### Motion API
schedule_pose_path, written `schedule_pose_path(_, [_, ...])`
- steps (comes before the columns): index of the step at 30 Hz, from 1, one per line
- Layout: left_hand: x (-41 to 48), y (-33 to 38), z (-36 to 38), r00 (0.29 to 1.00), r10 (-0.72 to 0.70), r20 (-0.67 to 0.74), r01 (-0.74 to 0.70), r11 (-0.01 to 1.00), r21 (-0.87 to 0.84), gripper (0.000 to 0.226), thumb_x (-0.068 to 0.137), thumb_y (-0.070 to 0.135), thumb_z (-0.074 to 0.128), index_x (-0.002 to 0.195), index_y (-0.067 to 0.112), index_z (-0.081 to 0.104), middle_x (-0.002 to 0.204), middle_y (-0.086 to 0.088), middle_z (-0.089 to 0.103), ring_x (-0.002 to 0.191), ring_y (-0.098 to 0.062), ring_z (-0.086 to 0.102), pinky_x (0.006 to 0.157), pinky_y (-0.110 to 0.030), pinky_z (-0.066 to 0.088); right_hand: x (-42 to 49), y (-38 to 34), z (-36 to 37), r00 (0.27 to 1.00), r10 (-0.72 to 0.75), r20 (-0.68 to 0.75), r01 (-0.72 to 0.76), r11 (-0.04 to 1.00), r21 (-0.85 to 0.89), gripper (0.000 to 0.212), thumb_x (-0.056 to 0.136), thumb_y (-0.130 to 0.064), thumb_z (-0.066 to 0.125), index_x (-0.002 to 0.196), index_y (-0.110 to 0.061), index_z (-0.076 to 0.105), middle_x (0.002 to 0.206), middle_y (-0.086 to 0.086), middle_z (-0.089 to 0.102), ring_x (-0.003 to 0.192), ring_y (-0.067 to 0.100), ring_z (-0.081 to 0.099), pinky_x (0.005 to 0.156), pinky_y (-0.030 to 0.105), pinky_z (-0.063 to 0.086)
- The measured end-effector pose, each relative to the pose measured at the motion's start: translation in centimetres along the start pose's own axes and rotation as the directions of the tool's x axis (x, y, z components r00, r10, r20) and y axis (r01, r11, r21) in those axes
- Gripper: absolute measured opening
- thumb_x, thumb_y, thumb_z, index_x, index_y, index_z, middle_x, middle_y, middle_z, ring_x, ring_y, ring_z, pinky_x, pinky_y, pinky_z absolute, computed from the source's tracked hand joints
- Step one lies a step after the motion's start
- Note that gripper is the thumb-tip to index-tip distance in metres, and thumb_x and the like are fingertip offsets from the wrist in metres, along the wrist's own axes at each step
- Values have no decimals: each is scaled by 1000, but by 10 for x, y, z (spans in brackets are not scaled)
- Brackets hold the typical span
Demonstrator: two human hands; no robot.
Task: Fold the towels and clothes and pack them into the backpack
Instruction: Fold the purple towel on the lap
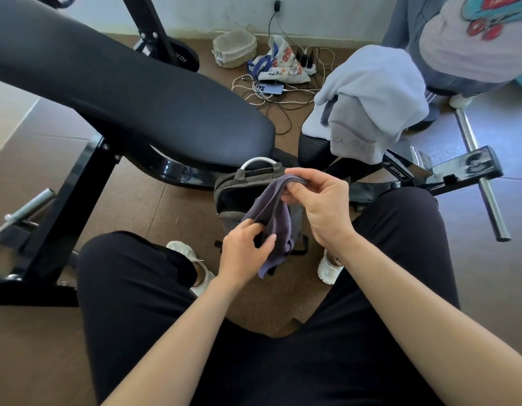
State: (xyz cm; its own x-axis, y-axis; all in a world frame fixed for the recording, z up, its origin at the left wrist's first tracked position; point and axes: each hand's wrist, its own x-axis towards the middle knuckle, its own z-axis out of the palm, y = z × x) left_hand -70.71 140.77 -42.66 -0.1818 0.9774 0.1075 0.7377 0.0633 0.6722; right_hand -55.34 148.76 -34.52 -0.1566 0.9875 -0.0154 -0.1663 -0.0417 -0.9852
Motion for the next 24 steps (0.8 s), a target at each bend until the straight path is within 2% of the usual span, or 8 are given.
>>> schedule_pose_path(3, [2, -9, -8, 999, -37, 22, 37, 999, -18, 15, 89, 31, 76, 89, 16, 76, 83, 12, 62, 76, -6, 57, 65, -14, 38, 11, -11, -3, 989, -48, -139, 54, 998, 41, 18, 93, 6, 67, 106, -3, 74, 95, 13, 77, 87, 26, 75, 84, 38, 63])
schedule_pose_path(7, [7, -31, -26, 992, -108, 61, 111, 992, -63, 8, 91, 27, 75, 90, 19, 77, 89, 6, 70, 85, -17, 66, 75, -31, 50, 24, -21, -9, 941, -78, -329, 102, 993, 57, 19, 92, 6, 68, 100, -9, 76, 97, 15, 76, 92, 29, 76, 84, 34, 62])
schedule_pose_path(12, [16, -49, -58, 991, -117, 62, 126, 980, -156, 12, 95, 16, 72, 103, 17, 81, 88, 18, 72, 87, -4, 69, 76, -16, 47, 28, -6, -22, 896, -42, -441, 36, 999, -22, 16, 92, 0, 71, 105, -6, 77, 101, 15, 76, 91, 27, 77, 82, 33, 63])
schedule_pose_path(15, [21, -52, -76, 995, -94, -22, 87, 970, -227, 19, 92, 12, 75, 102, 27, 79, 83, 31, 72, 83, 9, 67, 79, -17, 51, 32, -2, -33, 880, -47, -473, 2, 995, -95, 17, 93, -3, 71, 110, -4, 76, 102, 13, 76, 87, 22, 77, 77, 27, 63])
schedule_pose_path(20, [34, -34, -99, 955, -27, -295, -68, 949, -306, 7, 90, 9, 77, 96, 13, 78, 84, 2, 73, 76, -3, 65, 72, -21, 53, 41, -2, -44, 897, -94, -431, 6, 980, -200, 12, 96, -9, 69, 101, -17, 76, 96, 10, 77, 82, 17, 76, 72, 24, 61])
schedule_pose_path(21, [38, -35, -102, 974, 9, -225, -69, 964, -258, 6, 92, 14, 75, 87, 10, 78, 79, -1, 70, 71, -9, 62, 69, -25, 51, 43, -1, -45, 922, -47, -384, -50, 970, -239, 12, 96, -11, 68, 95, -19, 76, 90, 9, 77, 77, 17, 76, 67, 24, 60])
schedule_pose_path(22, [41, -38, -105, 997, 48, -67, -58, 985, -165, 21, 95, 21, 73, 77, 8, 74, 71, -1, 65, 63, -12, 56, 64, -30, 47, 45, -1, -46, 942, 28, -333, -133, 945, -298, 13, 95, -12, 68, 87, -19, 76, 81, 8, 75, 69, 17, 74, 62, 26, 58])
schedule_pose_path(24, [41, -43, -110, 929, 18, 369, -18, 1000, -3, 32, 96, 27, 71, 68, 14, 69, 58, 5, 55, 54, -6, 46, 59, -30, 40, 48, 0, -51, 944, 178, -277, -287, 858, -425, 19, 90, -14, 69, 71, -15, 73, 62, 6, 70, 53, 17, 67, 53, 29, 51])
